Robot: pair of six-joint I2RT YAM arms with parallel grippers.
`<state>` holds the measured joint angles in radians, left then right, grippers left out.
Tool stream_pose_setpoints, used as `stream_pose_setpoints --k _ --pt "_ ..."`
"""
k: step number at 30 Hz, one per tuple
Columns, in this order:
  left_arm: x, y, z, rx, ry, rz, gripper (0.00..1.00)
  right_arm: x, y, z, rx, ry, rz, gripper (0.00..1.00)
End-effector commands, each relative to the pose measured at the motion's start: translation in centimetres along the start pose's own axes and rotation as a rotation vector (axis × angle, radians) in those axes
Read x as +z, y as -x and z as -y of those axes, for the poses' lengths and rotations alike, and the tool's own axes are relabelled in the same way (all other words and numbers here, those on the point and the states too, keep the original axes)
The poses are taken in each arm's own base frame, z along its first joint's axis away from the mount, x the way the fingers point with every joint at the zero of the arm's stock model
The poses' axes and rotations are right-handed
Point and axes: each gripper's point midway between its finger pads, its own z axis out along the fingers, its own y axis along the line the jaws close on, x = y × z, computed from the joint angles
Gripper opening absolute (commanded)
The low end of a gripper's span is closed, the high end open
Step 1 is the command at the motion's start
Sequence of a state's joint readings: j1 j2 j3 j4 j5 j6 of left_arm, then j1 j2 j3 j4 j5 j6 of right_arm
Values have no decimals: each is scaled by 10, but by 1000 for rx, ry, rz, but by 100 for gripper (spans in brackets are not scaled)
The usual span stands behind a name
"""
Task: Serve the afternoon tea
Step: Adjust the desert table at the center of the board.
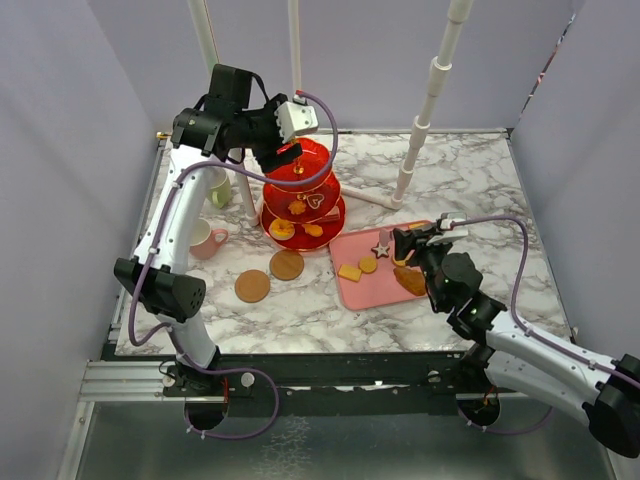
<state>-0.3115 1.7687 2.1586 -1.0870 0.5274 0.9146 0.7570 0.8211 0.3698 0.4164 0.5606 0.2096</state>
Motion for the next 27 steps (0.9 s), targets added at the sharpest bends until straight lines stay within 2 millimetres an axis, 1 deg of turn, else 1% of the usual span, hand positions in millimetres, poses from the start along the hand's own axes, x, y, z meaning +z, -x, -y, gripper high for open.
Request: stream_pose_setpoints --k 1,5,8,13,18,22,27 --pt "-23 3 -3 124 28 -33 72 -2 6 -2 14 21 21 56" --pt "-15 12 4 182 -35 26 74 -3 10 -2 19 27 32 56" --pt "-6 18 1 211 -54 63 75 -5 14 -3 26 29 40 56" --pt "11 13 -5 254 -82 67 76 -7 16 -2 36 30 46 56" --pt "27 10 -9 254 -100 64 76 -6 16 -2 35 29 46 56" --pt "33 7 -13 253 -95 53 76 -5 18 -3 33 30 48 56" --pt "35 13 -15 237 -94 79 73 -4 19 -4 27 31 48 56"
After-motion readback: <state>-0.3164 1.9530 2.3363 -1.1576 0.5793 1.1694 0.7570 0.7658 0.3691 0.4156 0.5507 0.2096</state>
